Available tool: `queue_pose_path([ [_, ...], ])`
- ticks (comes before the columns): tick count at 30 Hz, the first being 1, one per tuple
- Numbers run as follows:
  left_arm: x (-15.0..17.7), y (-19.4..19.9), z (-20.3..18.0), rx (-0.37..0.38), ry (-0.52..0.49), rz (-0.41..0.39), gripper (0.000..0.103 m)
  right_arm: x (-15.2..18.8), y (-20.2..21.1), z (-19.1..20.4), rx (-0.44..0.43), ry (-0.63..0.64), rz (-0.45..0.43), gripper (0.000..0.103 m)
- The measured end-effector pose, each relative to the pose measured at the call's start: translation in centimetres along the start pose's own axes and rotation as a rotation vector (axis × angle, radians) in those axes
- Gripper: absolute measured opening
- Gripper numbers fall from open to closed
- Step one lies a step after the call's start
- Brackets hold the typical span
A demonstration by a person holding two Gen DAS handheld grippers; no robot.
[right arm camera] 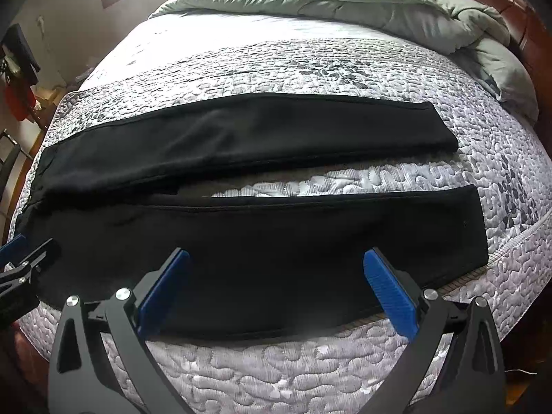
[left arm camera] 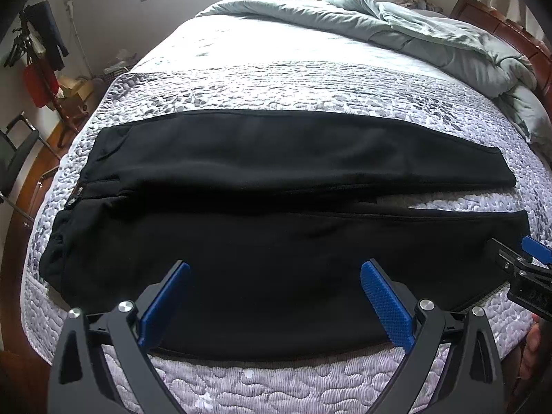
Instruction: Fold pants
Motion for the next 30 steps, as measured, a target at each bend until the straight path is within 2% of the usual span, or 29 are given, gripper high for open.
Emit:
queue_pose_path([
  [30, -0.35, -0.27, -0.15, -0.008, -0.008, 0.005, 0.099, -0.28, -0.40, 0.48, 0.000, 0.027, 0.002, 0.100],
])
Point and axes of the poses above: each gripper's, at about its wrist camera, not at the fingertips, and y roughly against the way its jaws point, z to its left, x to its underside, the point moved 10 cm from there along -y, roughly the way its jaws point, and after that the axes turned 10 degrees about z, right-handed, at the moved point
